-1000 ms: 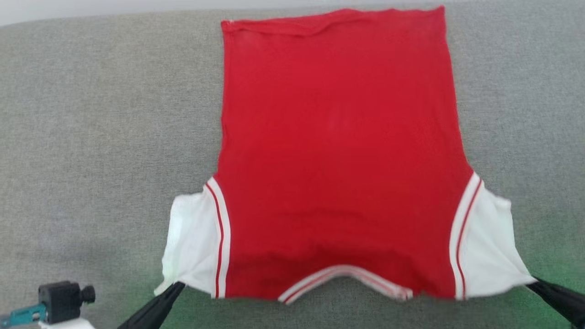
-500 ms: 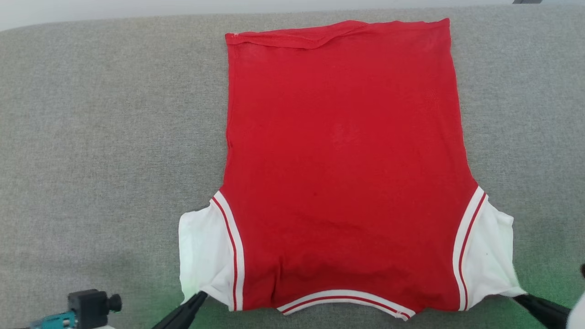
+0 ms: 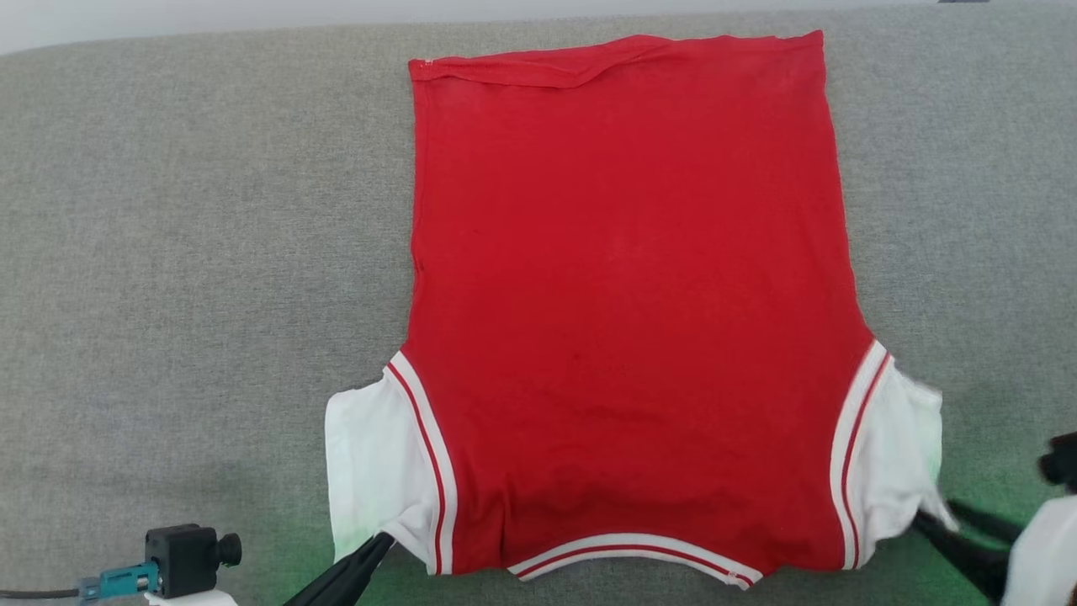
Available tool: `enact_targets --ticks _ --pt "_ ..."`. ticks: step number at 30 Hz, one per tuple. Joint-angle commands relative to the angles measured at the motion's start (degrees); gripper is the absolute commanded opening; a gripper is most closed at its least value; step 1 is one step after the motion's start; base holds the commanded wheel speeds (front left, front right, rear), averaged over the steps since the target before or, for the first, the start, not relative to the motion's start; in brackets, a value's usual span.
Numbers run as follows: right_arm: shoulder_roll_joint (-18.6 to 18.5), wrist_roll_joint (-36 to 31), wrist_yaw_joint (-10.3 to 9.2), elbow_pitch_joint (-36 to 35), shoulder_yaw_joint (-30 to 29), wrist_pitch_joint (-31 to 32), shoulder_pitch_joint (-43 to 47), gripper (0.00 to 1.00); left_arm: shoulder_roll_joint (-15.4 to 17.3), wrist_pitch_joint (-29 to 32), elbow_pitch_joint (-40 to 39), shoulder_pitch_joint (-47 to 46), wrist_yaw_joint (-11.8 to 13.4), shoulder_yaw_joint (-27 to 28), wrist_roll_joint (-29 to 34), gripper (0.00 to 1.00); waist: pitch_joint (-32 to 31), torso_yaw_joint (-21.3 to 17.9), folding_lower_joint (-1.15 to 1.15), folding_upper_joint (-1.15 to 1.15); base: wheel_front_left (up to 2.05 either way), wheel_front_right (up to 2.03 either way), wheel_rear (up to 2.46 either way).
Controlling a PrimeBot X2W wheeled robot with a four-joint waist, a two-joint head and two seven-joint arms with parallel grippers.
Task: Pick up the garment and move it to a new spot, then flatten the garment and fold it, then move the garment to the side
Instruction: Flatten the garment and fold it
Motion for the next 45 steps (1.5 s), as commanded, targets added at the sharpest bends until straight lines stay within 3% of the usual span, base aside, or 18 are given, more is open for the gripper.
enact_targets --ticks 1,8,12,16,24,30,37,38,40,45 --pt "-0.76 -0.12 -0.15 -0.67 -1.49 -0.23 -0.53 1.0 0.17 -0.33 -0.31 -0.54 0.15 -0.16 -0.14 0.0 -0.05 0.12 0.0 0.0 0.0 0.0 0.0" --pt "-5.57 -0.93 -0.1 -7.75 -10.3 2.89 -6.52 1.0 0.52 -0.69 -2.7 -2.07 0.15 -0.72 2.05 0.0 1.76 1.8 0.0 0.0 0.0 0.0 0.0" --pt "-6.43 -4.16 -0.1 -7.55 -11.71 4.35 -18.21 1.0 0.09 -0.81 -4.03 -3.99 0.15 -1.32 3.78 0.0 4.42 3.44 0.0 0.0 0.0 0.0 0.0" --pt "-5.6 -8.05 -0.1 -2.41 -7.95 6.36 -33.97 1.0 -0.49 -0.78 -5.47 -7.2 0.15 -1.87 4.82 0.0 8.86 5.58 0.0 0.0 0.0 0.0 0.0" --pt "-4.32 -20.15 -0.1 16.39 0.73 11.67 -60.22 1.0 -2.75 -0.93 -7.56 -13.07 0.15 -3.73 6.99 0.0 16.97 11.04 0.0 0.0 0.0 0.0 0.0" --pt "-3.39 -24.71 -0.1 28.27 3.44 14.3 -69.92 1.0 -5.03 -0.95 -8.69 -15.82 0.15 -3.42 7.97 0.0 20.71 13.95 0.0 0.0 0.0 0.0 0.0" --pt "-0.94 -27.29 -0.08 37.5 6.78 19.78 -72.26 1.0 -6.24 -0.95 -8.52 -17.27 0.15 -3.06 9.25 0.0 22.6 14.62 0.0 0.0 0.0 0.0 0.0" --pt "-0.56 -27.08 -0.08 38.19 7.35 20.46 -72.1 0.84 -6.36 -0.95 -8.48 -17.44 0.15 -3.06 9.4 0.0 22.62 14.57 0.0 0.0 0.0 0.0 0.0" --pt "-0.31 -26.66 -0.08 38.75 7.78 20.37 -72.18 0.02 -6.56 -0.95 -8.26 -17.67 0.15 -2.95 9.6 0.0 22.48 14.38 0.0 0.0 0.0 0.0 0.0" --pt "-1.08 -25.8 -0.1 39.27 5.65 15.36 -72.12 0.0 -6.6 -0.96 -7.13 -16.82 0.15 -1.87 9.85 0.0 19.66 13.38 0.0 0.0 0.0 0.0 0.0"
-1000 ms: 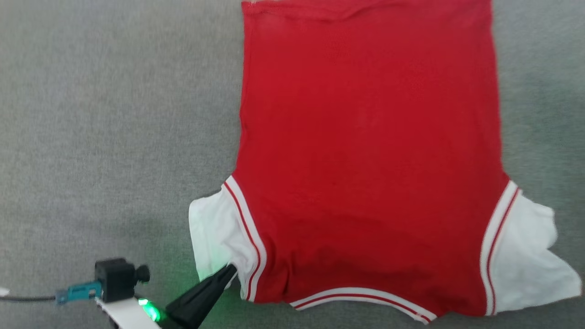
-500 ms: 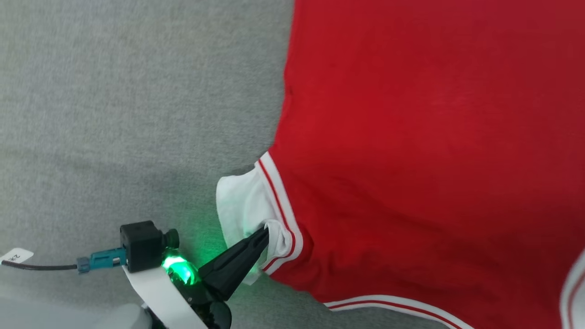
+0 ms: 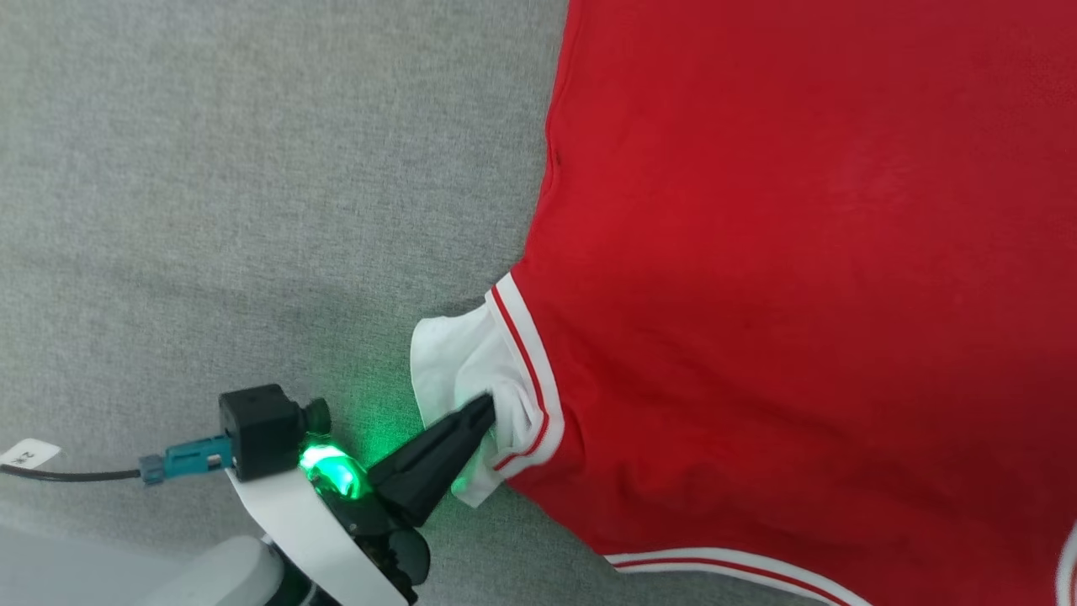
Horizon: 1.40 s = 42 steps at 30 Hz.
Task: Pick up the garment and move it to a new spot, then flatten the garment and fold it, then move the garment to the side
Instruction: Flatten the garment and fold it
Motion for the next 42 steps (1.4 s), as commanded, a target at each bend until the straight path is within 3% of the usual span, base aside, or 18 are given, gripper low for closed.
enact_targets --ticks 1,7,10,18,22,30,35,36,37,38,42 --pt "0.09 1.06 -0.02 1.66 0.16 -0.85 3.73 0.0 0.02 -0.3 0.86 0.5 0.15 0.74 0.33 0.0 -2.5 -1.01 0.0 0.0 0.0 0.0 0.0" --pt "-1.94 6.69 -0.02 -2.2 1.8 -3.1 9.04 0.0 0.77 -0.31 2.09 3.03 0.15 1.81 -0.33 0.0 -8.0 -3.52 0.0 0.0 0.0 0.0 0.0" --pt "-4.86 11.46 -0.02 -7.15 3.02 -2.51 15.44 0.0 1.27 -0.31 2.87 4.91 0.15 2.24 0.16 0.0 -11.24 -4.95 0.0 0.0 0.0 0.0 0.0" --pt "-12.86 25.68 -0.02 -27.52 4.34 4.18 42.31 0.0 2.34 -0.31 4.9 8.93 0.15 3.27 -0.62 0.0 -17.91 -9.01 0.0 0.0 0.0 0.0 0.0" --pt "-14.25 27.11 -0.02 -36.12 1.22 5.92 56.54 0.0 2.45 -0.31 5.39 10.0 0.15 4.01 -1.5 0.0 -20.1 -10.0 0.0 0.0 0.0 0.0 0.0" --pt "-6.17 23.86 -0.02 -49.21 -3.7 7.31 78.84 0.0 1.58 -0.31 6.59 10.21 0.15 3.79 -2.41 0.0 -22.56 -10.59 0.0 0.0 0.0 0.0 0.0" --pt "-0.09 21.76 -0.02 -52.7 -3.85 7.72 84.43 0.0 1.17 -0.31 6.95 10.04 0.15 3.61 -2.64 0.0 -23.14 -10.8 0.0 0.0 0.0 0.0 0.0" --pt "0.79 21.21 -0.02 -53.14 -4.18 7.28 84.5 0.2 1.17 -0.31 6.99 10.12 0.15 3.61 -2.61 0.0 -23.2 -10.87 0.0 0.0 0.0 0.0 0.0" --pt "1.26 20.51 -0.02 -53.74 -4.51 6.88 84.38 0.49 1.21 -0.31 7.03 10.19 0.15 3.56 -2.56 0.0 -23.25 -10.92 0.0 0.0 0.0 0.0 0.0" --pt "1.48 20.31 -0.02 -54.5 -4.7 6.69 84.26 1.0 1.23 -0.31 7.03 10.23 0.15 3.53 -2.54 0.0 -23.29 -10.95 0.0 0.0 0.0 0.0 0.0" --pt "1.38 20.49 -0.02 -58.87 -8.3 5.89 83.68 1.0 1.13 -0.31 6.73 10.17 0.15 3.81 -2.17 0.0 -22.84 -10.7 0.0 0.0 0.0 0.0 0.0"
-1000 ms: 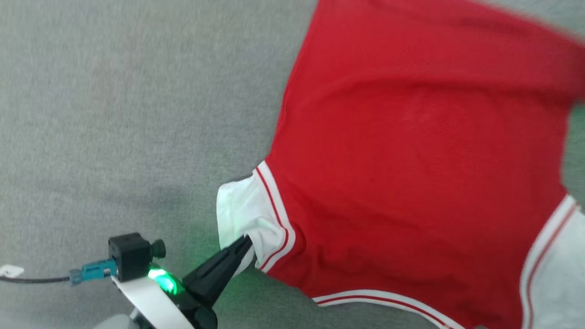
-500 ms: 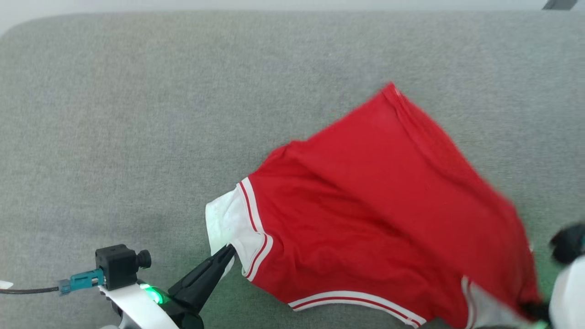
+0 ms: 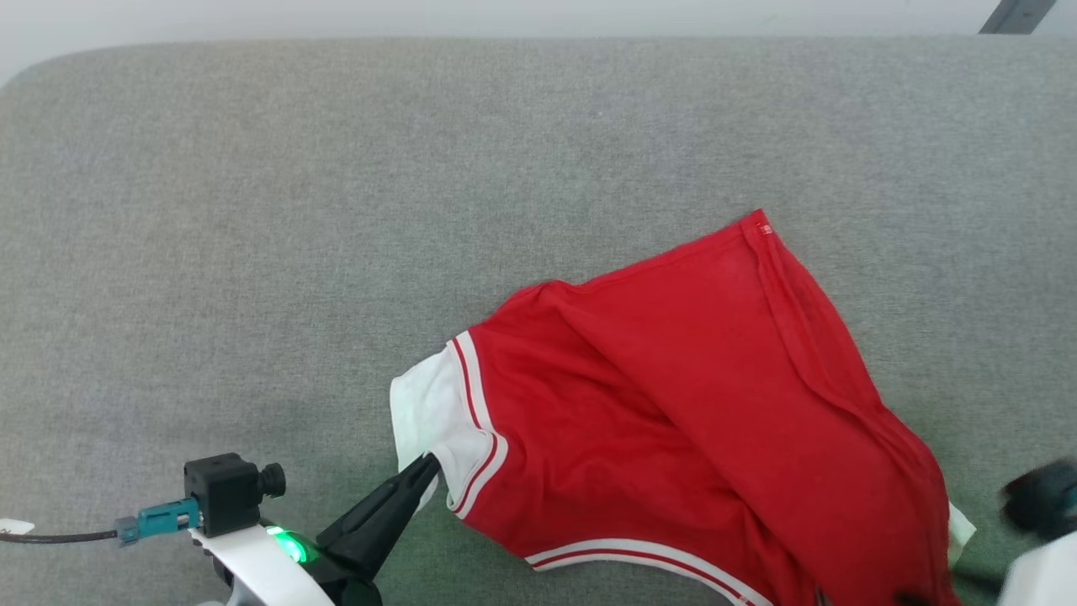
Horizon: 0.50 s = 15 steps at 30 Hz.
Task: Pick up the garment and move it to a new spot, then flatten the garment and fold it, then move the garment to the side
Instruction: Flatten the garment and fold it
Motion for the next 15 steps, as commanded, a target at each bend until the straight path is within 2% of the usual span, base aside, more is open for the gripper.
enact_targets --ticks 1,5,7,11,12,15 --pt "-0.3 0.22 -0.02 -2.08 -1.94 -0.53 -1.33 1.0 -0.27 -0.31 -0.18 0.36 0.15 0.22 0.14 0.0 0.44 0.29 0.0 0.0 0.0 0.0 0.0" --pt "-1.22 0.82 -0.02 -6.87 -8.04 -0.91 -5.98 1.0 -1.0 -0.31 -0.74 -0.35 0.15 0.28 1.03 0.0 1.71 1.25 0.0 0.0 0.0 0.0 0.0" --pt "-1.83 0.09 -0.02 -7.06 -9.55 -1.15 -10.19 1.0 -1.69 -0.31 -0.91 -0.9 0.15 0.12 1.34 0.0 2.48 2.0 0.0 0.0 0.0 0.0 0.0" --pt "-2.13 -1.64 -0.02 -4.56 -7.81 -3.0 -18.48 1.0 -2.65 -0.31 -0.86 -1.91 0.15 -0.21 1.62 0.0 3.87 3.23 0.0 0.0 0.0 0.0 0.0" --pt "-1.93 -3.13 -0.02 -1.19 -5.24 -5.03 -24.59 1.0 -3.27 -0.31 -0.6 -2.84 0.15 -0.46 1.76 0.0 5.04 4.16 0.0 0.0 0.0 0.0 0.0" --pt "-1.27 -5.25 -0.02 5.73 -0.56 -7.32 -32.6 1.0 -4.3 -0.3 -0.52 -4.33 0.15 -0.97 1.79 0.0 6.76 5.67 0.0 0.0 0.0 0.0 0.0"
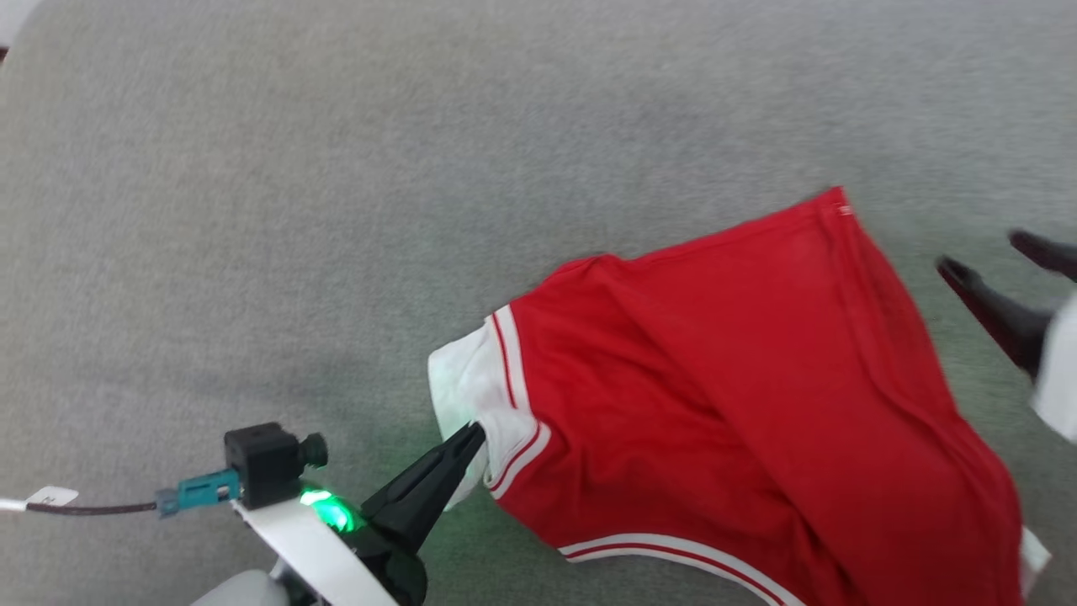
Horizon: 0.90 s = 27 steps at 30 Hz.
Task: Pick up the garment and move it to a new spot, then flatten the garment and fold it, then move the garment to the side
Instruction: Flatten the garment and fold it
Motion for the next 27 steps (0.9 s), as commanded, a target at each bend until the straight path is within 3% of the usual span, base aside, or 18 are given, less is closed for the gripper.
enact_targets --ticks 1,8,14,15,16,17,27 --pt "0.38 -0.03 -0.02 1.01 0.77 -0.3 -1.04 1.0 -0.09 -0.29 0.05 -0.79 0.15 0.04 0.24 0.0 1.53 1.42 0.0 0.0 0.0 0.0 0.0" --pt "-0.32 -1.71 -0.02 17.65 10.12 -0.2 -12.57 1.0 -1.82 -0.29 0.49 -3.08 0.15 -0.39 0.35 0.0 4.47 4.08 0.0 0.0 0.0 0.0 0.0" --pt "-0.83 1.31 0.0 27.28 17.73 2.6 -13.16 1.0 -3.03 -0.29 1.19 -3.38 0.15 -0.37 0.01 0.0 4.41 4.63 0.0 0.0 0.0 0.0 0.0" --pt "-0.96 1.74 0.0 28.05 18.65 2.27 -13.19 0.48 -3.14 -0.3 1.4 -3.48 0.15 -0.42 -0.1 0.0 4.29 4.58 0.0 0.0 0.0 0.0 0.0" --pt "-0.98 2.18 0.0 28.72 19.56 1.97 -13.3 0.2 -3.25 -0.3 1.6 -3.67 0.15 -0.47 -0.24 0.0 4.15 4.47 0.0 0.0 0.0 0.0 0.0" --pt "-0.89 2.59 0.0 29.21 20.39 1.57 -13.61 0.0 -3.34 -0.3 1.74 -3.86 0.15 -0.48 -0.29 0.0 3.95 4.26 0.0 0.0 0.0 0.0 0.0" --pt "-0.43 4.16 -0.03 33.35 19.06 -11.13 -23.45 0.0 -0.95 -0.3 6.48 -11.27 0.15 -1.21 -1.36 0.0 1.31 0.21 0.0 0.0 0.0 0.0 0.0"
